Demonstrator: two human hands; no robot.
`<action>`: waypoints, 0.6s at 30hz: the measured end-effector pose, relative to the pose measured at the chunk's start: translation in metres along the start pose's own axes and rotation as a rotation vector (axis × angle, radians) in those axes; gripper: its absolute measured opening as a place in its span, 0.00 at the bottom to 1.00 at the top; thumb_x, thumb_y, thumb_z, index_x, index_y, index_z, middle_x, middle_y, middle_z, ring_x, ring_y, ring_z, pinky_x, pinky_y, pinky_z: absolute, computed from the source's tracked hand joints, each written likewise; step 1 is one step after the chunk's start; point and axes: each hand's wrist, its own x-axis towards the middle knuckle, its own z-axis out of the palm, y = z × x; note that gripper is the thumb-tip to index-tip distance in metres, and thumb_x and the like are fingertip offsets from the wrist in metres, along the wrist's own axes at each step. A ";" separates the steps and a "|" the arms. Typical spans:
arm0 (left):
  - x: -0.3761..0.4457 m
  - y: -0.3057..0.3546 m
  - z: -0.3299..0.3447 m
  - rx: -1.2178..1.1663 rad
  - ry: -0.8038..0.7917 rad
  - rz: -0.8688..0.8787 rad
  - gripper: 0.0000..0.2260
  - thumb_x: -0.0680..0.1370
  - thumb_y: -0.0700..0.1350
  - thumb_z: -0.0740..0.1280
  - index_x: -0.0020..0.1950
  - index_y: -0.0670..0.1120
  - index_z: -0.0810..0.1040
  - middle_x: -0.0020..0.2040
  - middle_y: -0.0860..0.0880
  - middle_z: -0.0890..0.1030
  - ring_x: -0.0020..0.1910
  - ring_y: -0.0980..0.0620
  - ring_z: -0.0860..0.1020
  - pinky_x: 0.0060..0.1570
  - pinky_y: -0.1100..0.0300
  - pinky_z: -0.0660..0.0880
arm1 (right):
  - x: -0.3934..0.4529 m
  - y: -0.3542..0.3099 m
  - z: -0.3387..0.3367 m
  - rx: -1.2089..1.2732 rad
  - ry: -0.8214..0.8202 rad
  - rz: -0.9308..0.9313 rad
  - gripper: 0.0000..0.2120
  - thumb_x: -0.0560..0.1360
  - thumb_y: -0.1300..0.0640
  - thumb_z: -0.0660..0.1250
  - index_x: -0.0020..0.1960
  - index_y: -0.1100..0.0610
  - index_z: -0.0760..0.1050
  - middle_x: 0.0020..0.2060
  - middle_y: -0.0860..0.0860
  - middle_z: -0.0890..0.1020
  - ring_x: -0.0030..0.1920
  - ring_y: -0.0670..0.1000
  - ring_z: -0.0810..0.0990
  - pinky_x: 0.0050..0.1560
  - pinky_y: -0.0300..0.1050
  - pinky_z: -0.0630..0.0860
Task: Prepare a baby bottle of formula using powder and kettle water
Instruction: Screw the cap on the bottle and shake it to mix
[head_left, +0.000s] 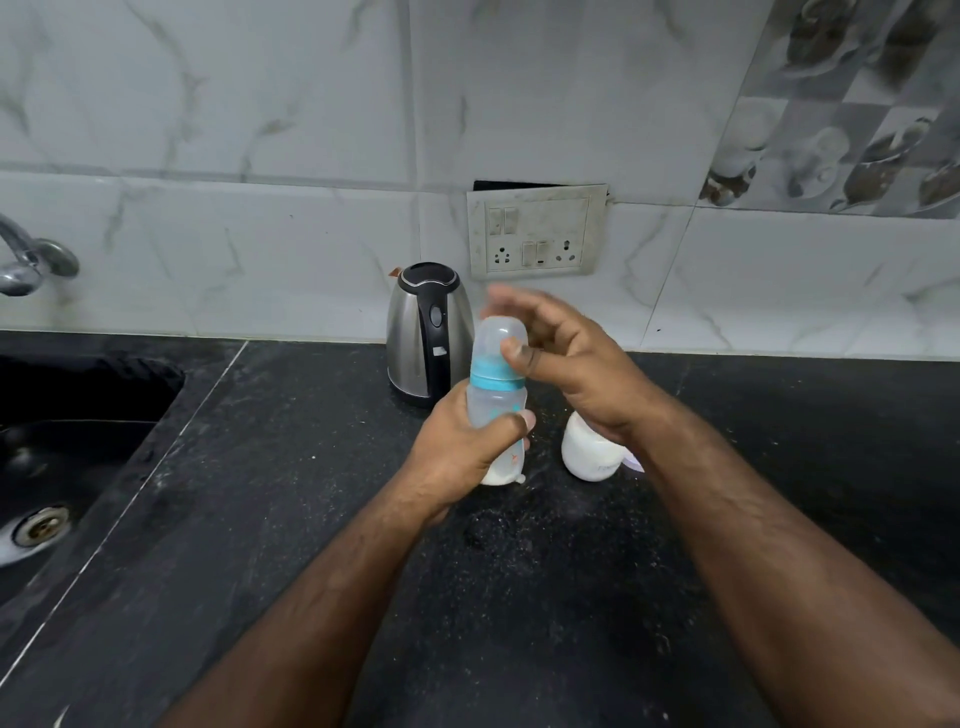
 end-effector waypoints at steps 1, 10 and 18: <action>0.001 0.001 0.001 0.019 0.008 0.002 0.17 0.71 0.50 0.74 0.57 0.49 0.77 0.45 0.48 0.86 0.48 0.41 0.86 0.48 0.46 0.85 | 0.000 0.000 0.002 -0.039 0.009 -0.020 0.19 0.78 0.57 0.70 0.68 0.44 0.77 0.61 0.47 0.84 0.58 0.43 0.82 0.57 0.41 0.79; 0.005 0.007 0.006 0.111 0.055 0.014 0.15 0.74 0.51 0.74 0.58 0.49 0.78 0.47 0.47 0.86 0.48 0.47 0.86 0.53 0.43 0.84 | -0.005 0.006 0.007 -0.165 0.078 -0.031 0.17 0.78 0.49 0.70 0.65 0.35 0.78 0.59 0.49 0.85 0.59 0.52 0.83 0.58 0.47 0.81; 0.002 0.002 -0.005 0.040 -0.071 -0.057 0.24 0.75 0.50 0.76 0.70 0.54 0.75 0.60 0.53 0.85 0.60 0.54 0.83 0.66 0.44 0.78 | -0.017 0.020 -0.004 -0.104 -0.026 0.091 0.43 0.76 0.58 0.76 0.79 0.34 0.55 0.69 0.47 0.77 0.61 0.46 0.84 0.51 0.42 0.83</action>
